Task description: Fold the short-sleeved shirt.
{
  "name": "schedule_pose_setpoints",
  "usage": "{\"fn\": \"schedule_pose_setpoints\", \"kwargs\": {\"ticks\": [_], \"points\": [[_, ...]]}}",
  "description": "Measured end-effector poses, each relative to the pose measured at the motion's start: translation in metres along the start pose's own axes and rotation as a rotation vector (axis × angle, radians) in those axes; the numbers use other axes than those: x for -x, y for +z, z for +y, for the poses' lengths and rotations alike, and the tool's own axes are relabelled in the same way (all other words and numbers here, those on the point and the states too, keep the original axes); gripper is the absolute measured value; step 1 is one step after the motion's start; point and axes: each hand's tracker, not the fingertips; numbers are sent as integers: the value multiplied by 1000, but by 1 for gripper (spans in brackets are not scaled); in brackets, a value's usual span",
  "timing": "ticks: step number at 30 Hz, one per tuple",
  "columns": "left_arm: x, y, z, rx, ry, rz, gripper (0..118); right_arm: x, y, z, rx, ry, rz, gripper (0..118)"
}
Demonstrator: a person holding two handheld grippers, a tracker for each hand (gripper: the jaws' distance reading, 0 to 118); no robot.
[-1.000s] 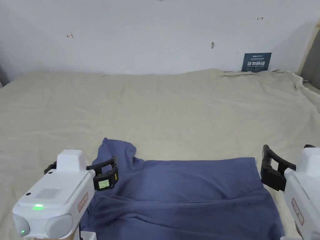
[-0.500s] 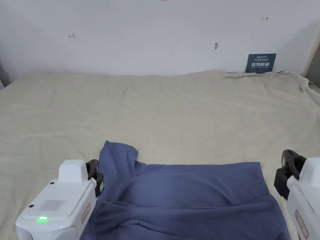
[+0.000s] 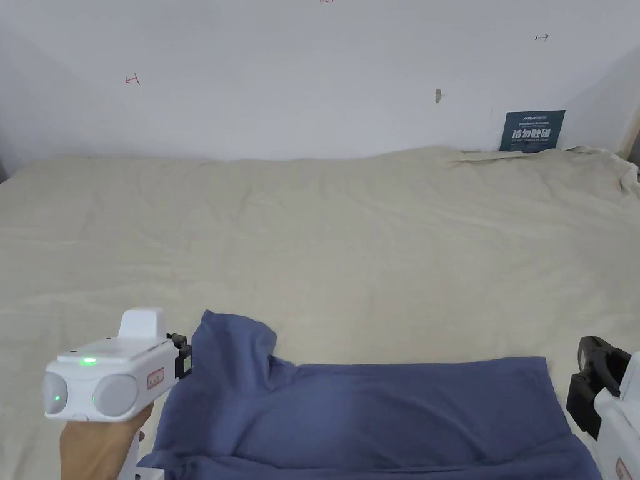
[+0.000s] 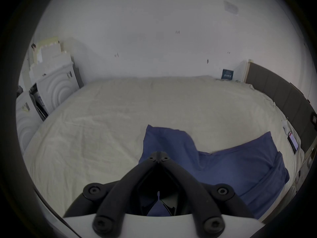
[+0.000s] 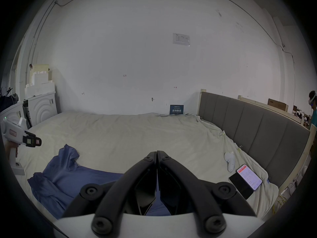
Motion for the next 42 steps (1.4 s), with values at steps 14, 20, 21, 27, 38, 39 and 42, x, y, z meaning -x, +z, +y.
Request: {"fn": "schedule_pose_setpoints", "kwargs": {"ticks": [14,20,21,27,38,39,42], "points": [[44,-146,22,353,42,10,82,5,-52,-14,91,-13,-4,0],[31,-161,10,411,-2,7,55,1,-60,-22,128,-18,-4,0],[27,-158,11,391,-14,-5,49,1,-61,-22,132,-18,-4,0],[17,-154,17,396,-61,-20,0,-10,-81,-21,164,-39,19,0],[13,-92,22,248,-110,-90,0,-54,-211,-34,494,-120,78,63],[13,-89,23,242,-113,-92,0,-55,-220,-39,527,-127,78,81],[7,-78,22,226,-112,-100,0,-56,-245,-56,616,-106,81,90]]}}
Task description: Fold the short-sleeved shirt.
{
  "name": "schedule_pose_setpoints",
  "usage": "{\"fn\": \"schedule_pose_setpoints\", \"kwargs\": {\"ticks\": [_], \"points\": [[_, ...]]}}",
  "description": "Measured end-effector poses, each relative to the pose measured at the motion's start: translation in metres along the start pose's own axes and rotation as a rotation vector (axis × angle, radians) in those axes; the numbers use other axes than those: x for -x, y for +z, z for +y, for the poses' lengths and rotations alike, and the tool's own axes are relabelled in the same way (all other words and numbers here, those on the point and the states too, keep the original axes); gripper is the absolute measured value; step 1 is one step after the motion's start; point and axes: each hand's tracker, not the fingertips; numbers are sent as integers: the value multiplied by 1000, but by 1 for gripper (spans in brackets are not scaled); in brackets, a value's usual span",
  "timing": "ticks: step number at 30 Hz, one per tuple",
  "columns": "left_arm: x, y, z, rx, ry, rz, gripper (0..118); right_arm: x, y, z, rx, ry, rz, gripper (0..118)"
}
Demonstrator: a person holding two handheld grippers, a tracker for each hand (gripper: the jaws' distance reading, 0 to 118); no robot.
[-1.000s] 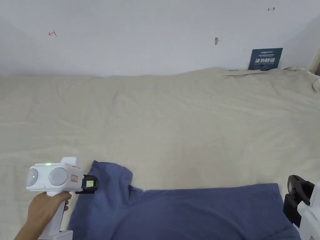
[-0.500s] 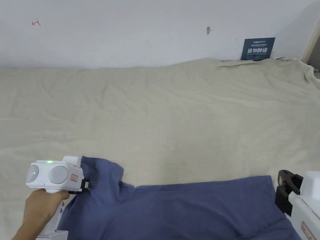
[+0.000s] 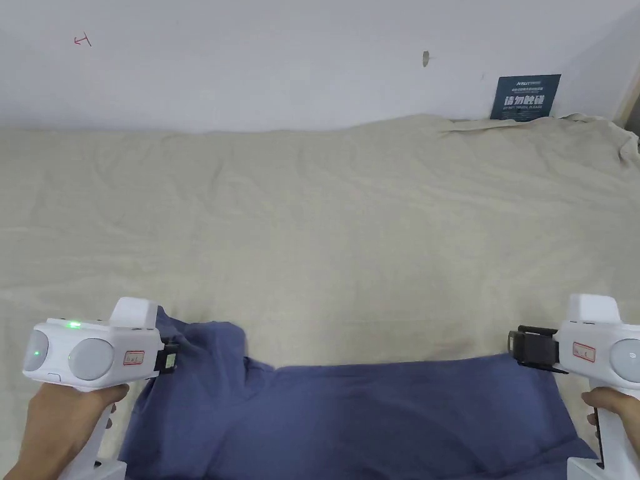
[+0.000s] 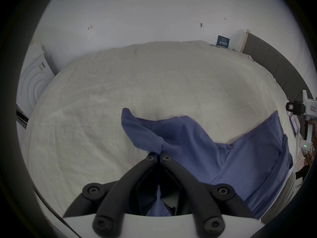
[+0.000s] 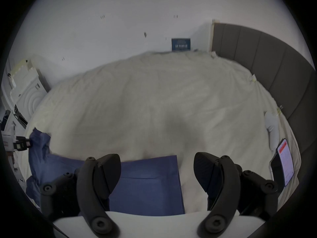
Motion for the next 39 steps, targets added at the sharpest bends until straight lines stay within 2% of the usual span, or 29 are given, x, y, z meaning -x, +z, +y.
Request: {"fn": "schedule_pose_setpoints", "kwargs": {"ticks": [3,6,10,12,13,14,18,25,32,39], "points": [[-2,3,-1,-2,-2,-3,0,3,-23,-6,71,58,-28,90],[-1,1,-1,-1,-8,1,0,4,-32,-11,81,46,-26,84],[2,0,-2,4,-4,3,0,7,-39,-16,94,47,-27,56],[2,1,-4,4,-5,5,0,11,-38,-19,80,67,-27,32],[3,1,-4,4,-4,6,0,12,-37,-19,76,79,-28,10],[4,1,-5,5,-1,6,0,13,-35,-19,70,91,-21,6],[5,3,-9,0,8,13,0,21,-20,-20,25,153,-24,4],[9,24,-20,-35,54,31,0,16,44,-20,-74,148,38,4],[9,70,-45,-73,73,37,0,1,129,-46,-189,95,120,4],[7,126,-83,-110,79,35,0,-16,192,-84,-239,49,176,4]]}}
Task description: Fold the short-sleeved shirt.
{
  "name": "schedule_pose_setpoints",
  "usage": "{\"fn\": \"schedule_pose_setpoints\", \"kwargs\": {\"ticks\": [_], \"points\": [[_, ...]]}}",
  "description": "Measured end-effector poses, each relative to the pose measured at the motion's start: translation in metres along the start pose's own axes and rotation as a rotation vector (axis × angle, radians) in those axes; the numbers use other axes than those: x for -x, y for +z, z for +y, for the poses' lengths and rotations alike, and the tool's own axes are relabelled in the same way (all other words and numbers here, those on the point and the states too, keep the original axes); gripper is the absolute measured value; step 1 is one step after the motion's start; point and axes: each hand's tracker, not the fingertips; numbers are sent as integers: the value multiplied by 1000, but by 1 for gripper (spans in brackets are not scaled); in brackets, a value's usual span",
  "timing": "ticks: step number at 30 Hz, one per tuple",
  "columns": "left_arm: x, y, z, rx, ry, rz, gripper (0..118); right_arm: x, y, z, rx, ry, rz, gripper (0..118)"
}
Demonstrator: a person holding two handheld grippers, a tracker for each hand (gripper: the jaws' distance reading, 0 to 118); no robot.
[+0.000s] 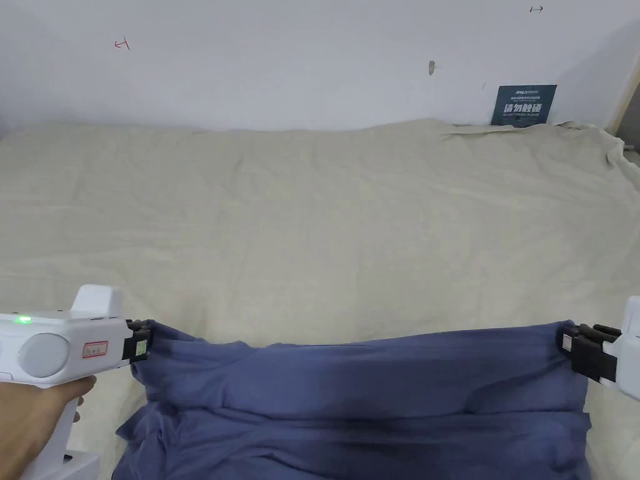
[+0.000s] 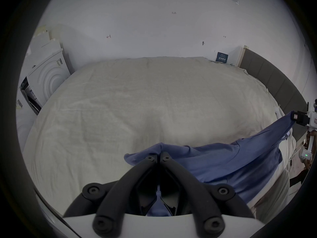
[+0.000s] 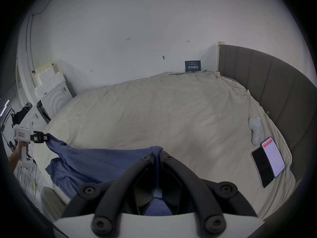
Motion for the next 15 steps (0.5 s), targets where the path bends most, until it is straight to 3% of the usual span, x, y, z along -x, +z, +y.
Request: {"fn": "schedule_pose_setpoints", "kwargs": {"ticks": [8,15], "points": [[-4,29,-60,40,9,8,0,6,36,-53,41,-4,12,4],[-22,29,-113,83,8,31,0,-1,24,-107,144,-40,-31,4]]}}
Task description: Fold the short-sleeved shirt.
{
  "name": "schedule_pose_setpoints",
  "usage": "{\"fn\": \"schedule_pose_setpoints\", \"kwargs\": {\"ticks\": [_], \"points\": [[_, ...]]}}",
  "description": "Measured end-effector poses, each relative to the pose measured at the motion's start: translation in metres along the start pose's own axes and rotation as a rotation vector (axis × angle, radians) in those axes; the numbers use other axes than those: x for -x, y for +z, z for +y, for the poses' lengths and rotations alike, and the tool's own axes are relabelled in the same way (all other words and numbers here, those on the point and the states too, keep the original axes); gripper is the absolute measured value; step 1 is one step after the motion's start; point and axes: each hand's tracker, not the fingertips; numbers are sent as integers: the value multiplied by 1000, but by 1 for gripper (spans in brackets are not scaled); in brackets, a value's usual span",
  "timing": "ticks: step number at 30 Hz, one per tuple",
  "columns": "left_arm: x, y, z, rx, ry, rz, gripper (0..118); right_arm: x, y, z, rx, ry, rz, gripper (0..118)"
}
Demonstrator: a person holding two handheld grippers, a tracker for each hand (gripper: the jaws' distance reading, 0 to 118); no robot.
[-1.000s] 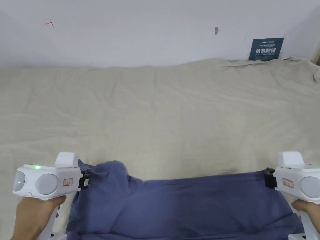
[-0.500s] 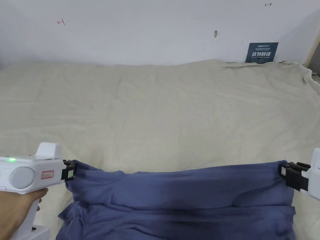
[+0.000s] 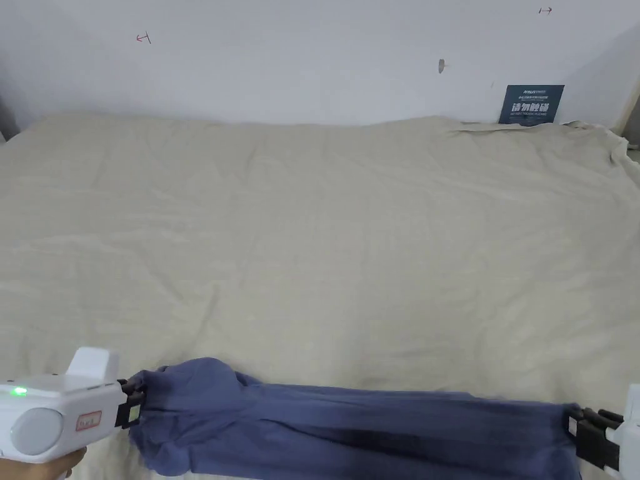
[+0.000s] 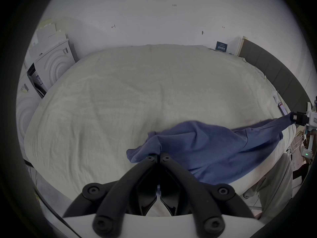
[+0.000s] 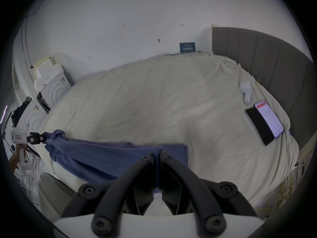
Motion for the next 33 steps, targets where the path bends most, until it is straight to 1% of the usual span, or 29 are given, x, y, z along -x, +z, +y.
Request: {"fn": "schedule_pose_setpoints", "kwargs": {"ticks": [1,3,8,13,16,20,23,24,25,26,27,28,29,30,31,32,33], "points": [[-2,-1,-5,7,-4,4,0,-8,-6,-6,15,-18,0,4],[-5,-4,-16,27,-7,11,0,-11,-15,-17,40,-42,-13,4],[-9,-20,-43,92,-11,29,0,-18,-37,-36,97,-74,-44,4],[-17,-39,-62,157,-19,42,0,-18,-52,-47,133,-72,-78,4],[-9,-45,-61,148,69,48,0,-17,-55,-48,133,-78,-89,4],[-9,-47,-59,162,74,43,0,-13,-55,-48,136,-58,-108,4],[-10,-41,-55,160,89,44,0,-14,-49,-47,123,-76,-107,4],[-10,-36,-52,157,107,37,0,-13,-46,-44,116,-82,-105,5],[-9,-32,-50,150,118,26,3,-10,-37,-39,107,-81,-105,9],[-10,-29,-48,147,127,37,9,-8,-33,-35,93,-74,-113,16],[-10,-27,-45,144,135,45,17,-6,-28,-30,74,-62,-120,31],[-10,-21,-41,135,145,47,28,-5,-22,-25,51,-55,-114,56],[-9,-16,-37,122,158,46,45,-3,-16,-20,19,-55,-113,73],[-8,-10,-34,101,175,39,73,0,-9,-13,-16,-54,-115,84],[-8,-3,-30,79,189,28,91,2,-2,-6,-45,-56,-117,91],[-8,5,-25,50,197,16,104,5,5,0,-75,-54,-112,91],[-9,15,-20,4,199,2,110,9,13,8,-107,-54,-109,91]]}}
